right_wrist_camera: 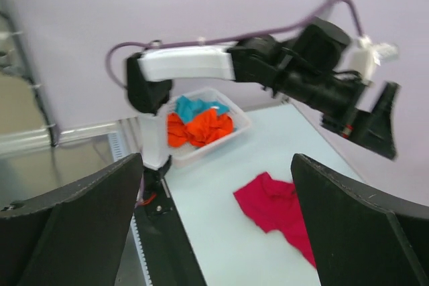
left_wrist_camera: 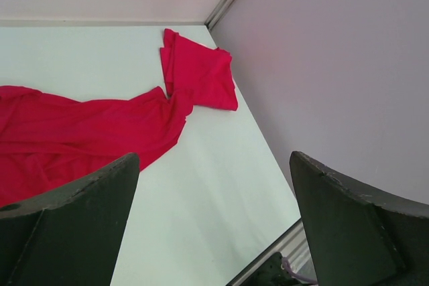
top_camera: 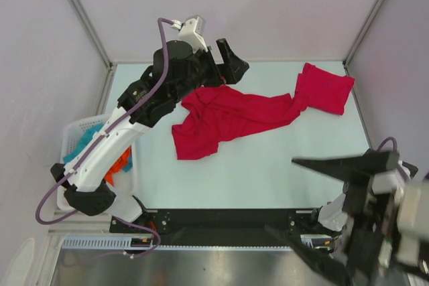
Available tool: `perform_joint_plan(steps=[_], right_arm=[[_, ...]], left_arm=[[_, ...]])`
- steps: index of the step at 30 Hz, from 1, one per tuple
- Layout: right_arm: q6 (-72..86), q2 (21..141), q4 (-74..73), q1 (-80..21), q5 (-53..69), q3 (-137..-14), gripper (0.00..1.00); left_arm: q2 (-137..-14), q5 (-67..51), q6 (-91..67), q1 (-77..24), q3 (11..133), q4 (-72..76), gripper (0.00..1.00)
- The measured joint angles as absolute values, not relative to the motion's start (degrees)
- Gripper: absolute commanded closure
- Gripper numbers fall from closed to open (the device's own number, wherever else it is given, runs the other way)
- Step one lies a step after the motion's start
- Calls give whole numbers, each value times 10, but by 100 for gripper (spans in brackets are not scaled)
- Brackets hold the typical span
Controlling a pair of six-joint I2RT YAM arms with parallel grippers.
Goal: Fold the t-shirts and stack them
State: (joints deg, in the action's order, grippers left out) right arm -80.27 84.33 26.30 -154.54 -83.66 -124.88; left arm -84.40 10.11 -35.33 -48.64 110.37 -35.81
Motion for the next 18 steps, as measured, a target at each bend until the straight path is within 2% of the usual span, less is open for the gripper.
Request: perform_joint_plan(steps=[8,15,18], right_arm=[[-745,748,234,-1446,-852,-1246,0],[-706,715,242,-1285,-858,-1192,0],[-703,735,186,-1219,-859,-1176,0]], left_arm=[[-836,110,-341,-486,1100,-366,0],[-834,114,-338,-486,1099,-366,0],[-834,114,-335,-486,1099,-366,1]])
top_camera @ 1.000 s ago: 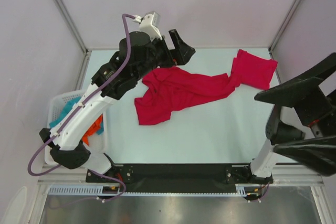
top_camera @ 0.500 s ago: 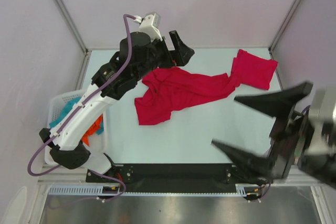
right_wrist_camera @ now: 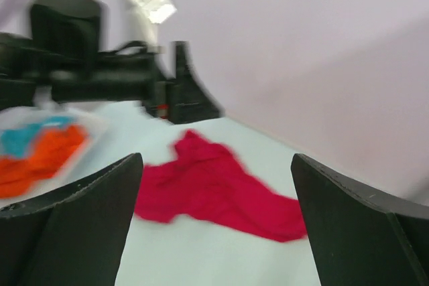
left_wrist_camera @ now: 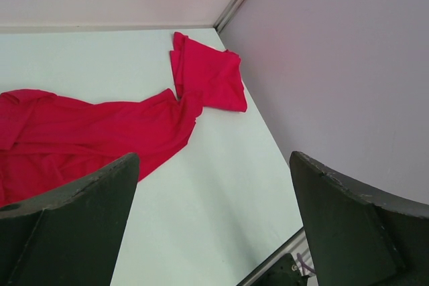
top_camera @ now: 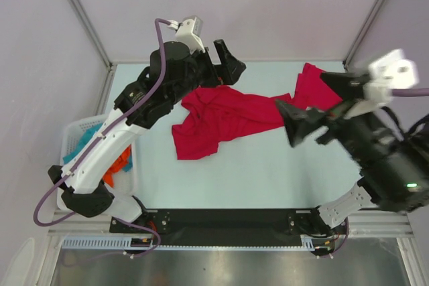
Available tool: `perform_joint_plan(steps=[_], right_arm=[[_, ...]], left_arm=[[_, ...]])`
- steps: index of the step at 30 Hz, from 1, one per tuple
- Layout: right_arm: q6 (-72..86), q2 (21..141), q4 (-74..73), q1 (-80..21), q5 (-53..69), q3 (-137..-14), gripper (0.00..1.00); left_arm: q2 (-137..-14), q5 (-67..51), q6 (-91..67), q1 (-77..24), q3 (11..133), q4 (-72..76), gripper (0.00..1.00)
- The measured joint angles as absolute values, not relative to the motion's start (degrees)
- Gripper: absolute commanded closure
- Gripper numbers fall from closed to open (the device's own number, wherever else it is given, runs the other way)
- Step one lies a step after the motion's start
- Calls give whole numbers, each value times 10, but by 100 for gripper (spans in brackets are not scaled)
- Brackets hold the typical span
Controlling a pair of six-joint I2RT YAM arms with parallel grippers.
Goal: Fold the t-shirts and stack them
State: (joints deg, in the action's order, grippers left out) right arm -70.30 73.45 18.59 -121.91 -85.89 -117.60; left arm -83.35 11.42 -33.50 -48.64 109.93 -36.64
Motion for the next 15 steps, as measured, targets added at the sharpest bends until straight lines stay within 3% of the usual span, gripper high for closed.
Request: perform_joint_plan(steps=[4,9,12,15], right_arm=[[-648,791,62,-1060,-859,-1193,0],[-657,820,30,-961,-852,-1134,0],[-673,808,47,-862,-851,-1088,1],[-739,769,161,-798,-856,-1000,0]], left_arm=[[-834,115,-332,-486,1099,-367,0],[-831,119,-324,-486,1099,-376,0],[-824,119,-322,-486,1099,-379,0],[-813,119,-318,-485,1096,-379,0]])
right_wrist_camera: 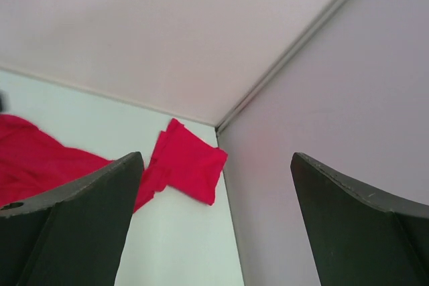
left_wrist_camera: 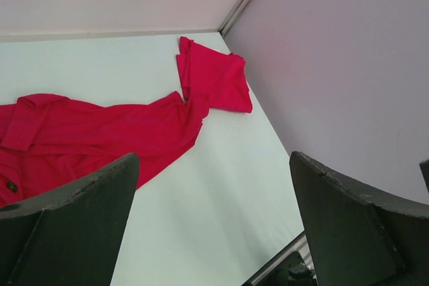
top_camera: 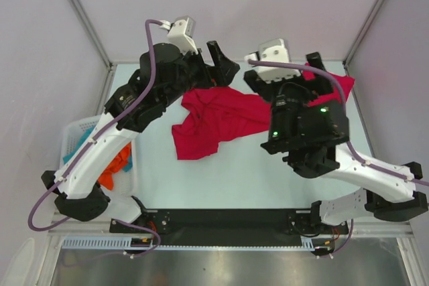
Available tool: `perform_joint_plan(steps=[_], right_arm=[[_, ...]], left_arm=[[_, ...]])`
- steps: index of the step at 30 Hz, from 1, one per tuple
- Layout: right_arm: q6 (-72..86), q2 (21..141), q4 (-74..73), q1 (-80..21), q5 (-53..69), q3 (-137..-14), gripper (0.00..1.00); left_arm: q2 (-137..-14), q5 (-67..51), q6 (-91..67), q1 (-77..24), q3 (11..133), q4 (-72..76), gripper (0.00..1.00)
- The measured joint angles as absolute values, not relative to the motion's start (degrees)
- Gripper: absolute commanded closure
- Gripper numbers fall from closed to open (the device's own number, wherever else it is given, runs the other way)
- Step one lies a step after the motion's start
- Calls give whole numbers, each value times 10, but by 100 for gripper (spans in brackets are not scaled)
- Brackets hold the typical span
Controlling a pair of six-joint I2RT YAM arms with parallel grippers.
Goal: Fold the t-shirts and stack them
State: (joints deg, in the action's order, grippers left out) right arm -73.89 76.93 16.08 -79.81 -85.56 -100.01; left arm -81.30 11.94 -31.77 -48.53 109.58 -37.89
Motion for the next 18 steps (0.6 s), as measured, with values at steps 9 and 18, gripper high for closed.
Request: perform_joint_plan(steps=[9,18], right_arm=[[-628,659,170,-728,-859,-1029,0],[-688,612,289,-664,-851,-941,0]], left_arm=[[-797,119,-310,-477,1094,-387,0],[-797,119,-305,-476,1094,-404,0]])
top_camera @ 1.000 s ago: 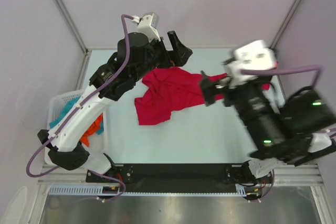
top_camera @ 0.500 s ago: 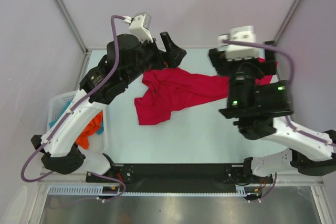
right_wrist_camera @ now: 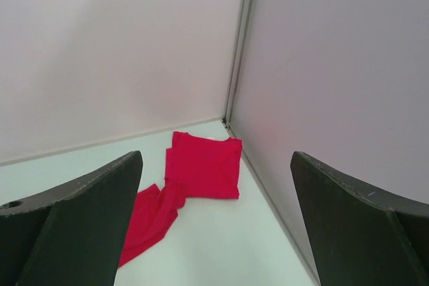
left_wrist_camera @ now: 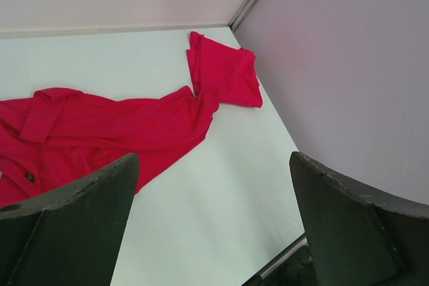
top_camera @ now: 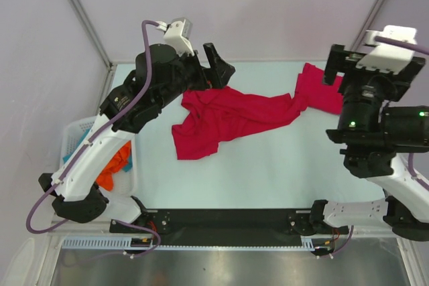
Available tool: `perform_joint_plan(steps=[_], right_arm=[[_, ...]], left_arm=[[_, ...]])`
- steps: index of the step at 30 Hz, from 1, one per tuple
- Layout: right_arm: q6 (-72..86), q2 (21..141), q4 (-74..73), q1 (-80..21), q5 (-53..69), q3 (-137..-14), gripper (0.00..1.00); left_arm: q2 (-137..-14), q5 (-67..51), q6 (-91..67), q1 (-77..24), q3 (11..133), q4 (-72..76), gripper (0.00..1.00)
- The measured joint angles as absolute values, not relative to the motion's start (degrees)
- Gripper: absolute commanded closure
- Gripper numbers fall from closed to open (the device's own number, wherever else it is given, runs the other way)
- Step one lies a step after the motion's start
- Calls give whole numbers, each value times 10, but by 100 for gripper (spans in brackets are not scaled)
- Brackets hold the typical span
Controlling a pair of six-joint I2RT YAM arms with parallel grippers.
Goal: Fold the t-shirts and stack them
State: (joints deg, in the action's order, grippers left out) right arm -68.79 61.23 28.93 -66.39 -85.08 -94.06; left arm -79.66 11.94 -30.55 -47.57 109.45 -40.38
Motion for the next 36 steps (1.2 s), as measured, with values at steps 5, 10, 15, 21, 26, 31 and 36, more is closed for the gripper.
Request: perform_joint_plan(steps=[5,10,15,21,26,31,36], right_arm=[[-630,597,260,-662,-802,-879,0],[-493,521,164,-661,-730,-835,0],[-474,505,190,-594,-740,-832,0],[-228,593,-74,-368,-611,-859,0],[23,660,-286,-79,-274,-826,0],[141,725,-372,-18,-57,-812,0],[183,757,-411,-71,13,-812,0]], left_arm=[[-796,125,-297,-474,1094,-414,0],[-794,133,-294,-471,1094,-422,0],[-787,134,-293,-470,1094,-429,0],[-778,134,-293,-469,1086,-430,0],[-768,138,-288,-467,1076,-434,0],[-760,140,-284,-464,1076,-436,0],[-760,140,-284,-462,1076,-438,0]])
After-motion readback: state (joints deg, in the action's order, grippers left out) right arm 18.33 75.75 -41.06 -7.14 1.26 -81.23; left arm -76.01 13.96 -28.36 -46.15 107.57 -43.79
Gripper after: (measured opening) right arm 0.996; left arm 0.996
